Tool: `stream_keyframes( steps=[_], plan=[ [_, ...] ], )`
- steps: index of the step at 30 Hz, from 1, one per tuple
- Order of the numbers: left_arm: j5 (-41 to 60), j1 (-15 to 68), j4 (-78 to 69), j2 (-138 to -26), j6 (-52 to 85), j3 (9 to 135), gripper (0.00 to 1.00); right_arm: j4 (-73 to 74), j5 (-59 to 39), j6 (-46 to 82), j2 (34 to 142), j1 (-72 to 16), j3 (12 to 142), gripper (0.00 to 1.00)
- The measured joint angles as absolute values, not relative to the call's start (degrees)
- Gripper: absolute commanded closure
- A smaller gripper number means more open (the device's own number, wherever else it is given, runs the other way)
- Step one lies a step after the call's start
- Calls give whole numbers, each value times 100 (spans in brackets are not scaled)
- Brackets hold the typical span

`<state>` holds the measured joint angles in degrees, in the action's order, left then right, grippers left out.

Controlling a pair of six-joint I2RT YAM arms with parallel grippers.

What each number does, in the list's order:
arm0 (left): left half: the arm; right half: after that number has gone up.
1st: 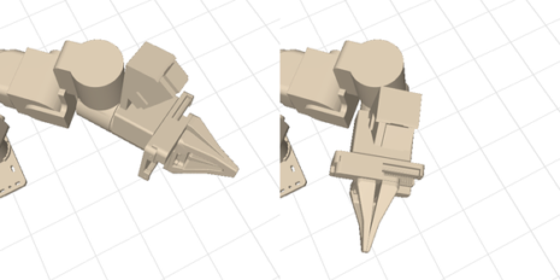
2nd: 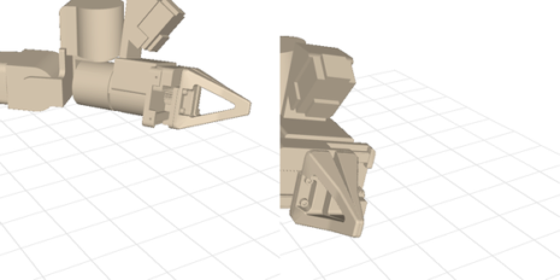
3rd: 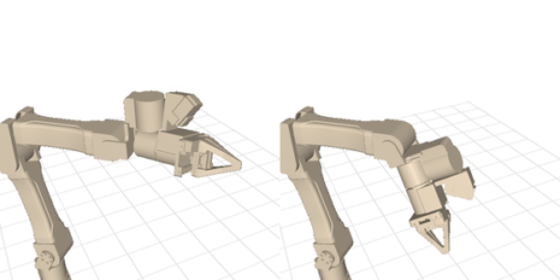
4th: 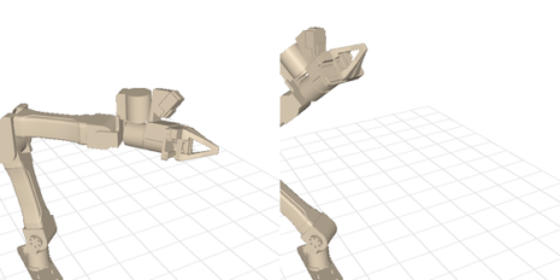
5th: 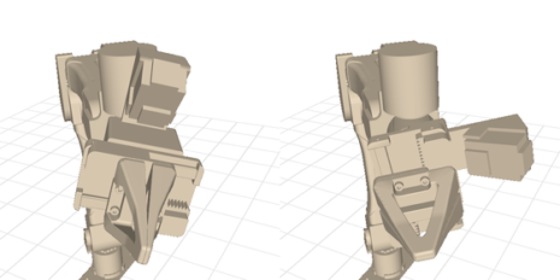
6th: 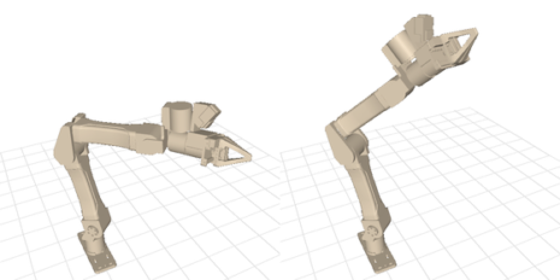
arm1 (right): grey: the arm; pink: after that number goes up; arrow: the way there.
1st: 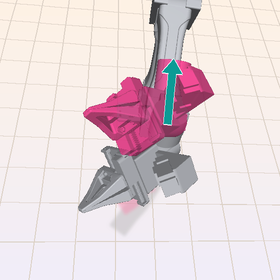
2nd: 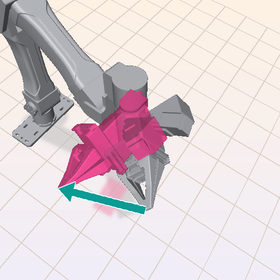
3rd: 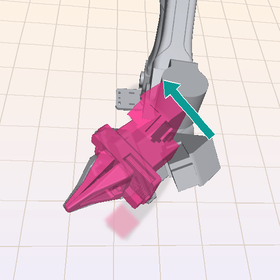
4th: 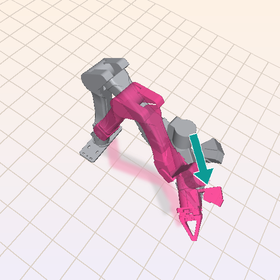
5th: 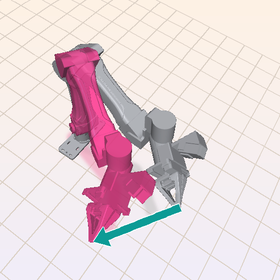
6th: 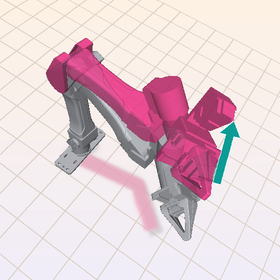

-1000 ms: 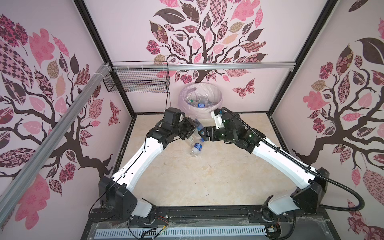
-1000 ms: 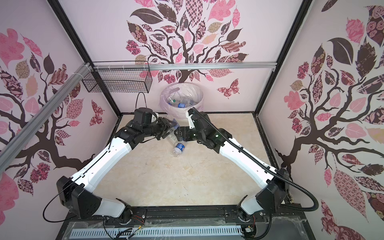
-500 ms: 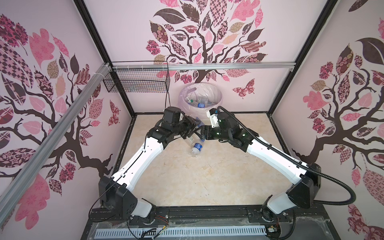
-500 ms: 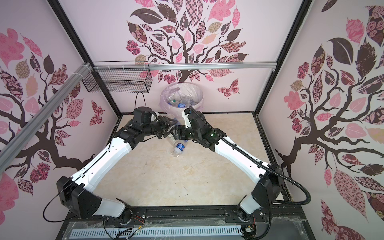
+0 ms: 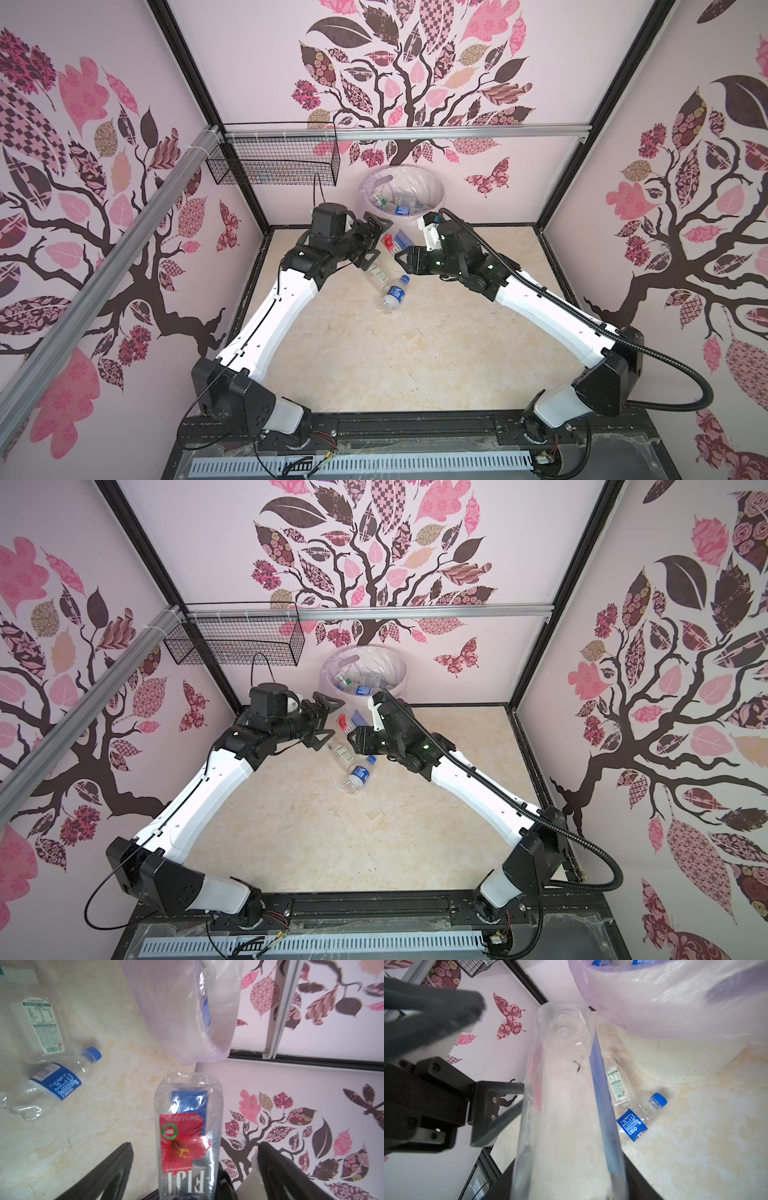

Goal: Throw the plastic bottles in the bin
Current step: 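Raise the FIJI bottle over the bin with the right gripper while the left releases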

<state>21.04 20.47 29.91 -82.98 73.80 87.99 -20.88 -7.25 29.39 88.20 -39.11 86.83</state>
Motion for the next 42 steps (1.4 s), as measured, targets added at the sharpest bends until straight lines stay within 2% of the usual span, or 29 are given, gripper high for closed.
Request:
stream_keyframes(
  steps=[5, 12, 20, 27, 31, 42],
  plan=[
    [2018, 1865, 3216, -8254, 7347, 9137, 3, -2250, -471, 2749, 8844, -3540, 9100, 44],
    [2001, 1962, 3618, -8256, 7286, 9404, 3, -2403, 78, 2331, 9553, -3089, 10525, 44],
    [1999, 1970, 4219, -8949, 6711, 11083, 3, -2484, 375, 2115, 10709, -2602, 12239, 43],
    [2060, 1981, 4672, -9909, 5940, 12873, 3, -2722, 578, 1820, 11841, -2580, 14077, 43],
    [2108, 2051, 5039, -10519, 5378, 13815, 3, -2646, 650, 1551, 11983, -2589, 14385, 42],
    [2165, 2141, 5435, -10720, 4814, 13955, 3, -1260, 880, 637, 11887, -2589, 14433, 40]
  ],
)
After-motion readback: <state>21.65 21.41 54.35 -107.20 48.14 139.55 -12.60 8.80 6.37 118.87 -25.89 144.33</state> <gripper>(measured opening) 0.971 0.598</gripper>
